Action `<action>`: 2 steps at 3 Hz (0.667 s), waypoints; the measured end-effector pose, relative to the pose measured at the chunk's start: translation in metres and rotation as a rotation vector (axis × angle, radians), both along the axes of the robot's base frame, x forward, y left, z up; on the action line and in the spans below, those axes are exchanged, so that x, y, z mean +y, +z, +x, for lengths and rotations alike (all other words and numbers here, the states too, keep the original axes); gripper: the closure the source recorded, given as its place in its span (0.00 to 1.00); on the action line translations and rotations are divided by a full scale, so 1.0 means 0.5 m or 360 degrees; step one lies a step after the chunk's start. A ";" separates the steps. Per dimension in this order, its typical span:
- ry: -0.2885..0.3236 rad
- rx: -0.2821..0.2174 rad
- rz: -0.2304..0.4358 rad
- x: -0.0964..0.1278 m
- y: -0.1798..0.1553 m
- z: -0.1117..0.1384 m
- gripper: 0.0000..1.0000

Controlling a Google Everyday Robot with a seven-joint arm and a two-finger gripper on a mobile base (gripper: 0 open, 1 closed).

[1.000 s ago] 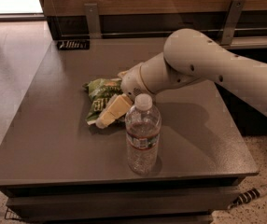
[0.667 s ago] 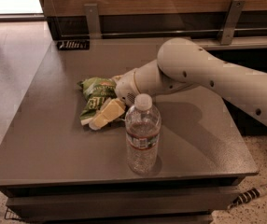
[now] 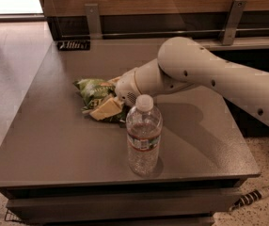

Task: Move green jalapeno chip bag near rxbar chocolate

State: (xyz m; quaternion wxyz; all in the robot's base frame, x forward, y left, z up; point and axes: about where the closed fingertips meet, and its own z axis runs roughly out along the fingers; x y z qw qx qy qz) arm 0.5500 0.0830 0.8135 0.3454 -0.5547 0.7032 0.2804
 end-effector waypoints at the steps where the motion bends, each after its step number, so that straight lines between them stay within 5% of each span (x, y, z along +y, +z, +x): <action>1: 0.0000 0.0000 0.0000 0.000 0.007 0.000 0.90; 2: 0.0000 0.0000 0.0000 0.000 0.009 0.000 1.00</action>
Offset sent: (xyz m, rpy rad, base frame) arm 0.0000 0.0000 0.0032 0.0000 0.0000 0.0000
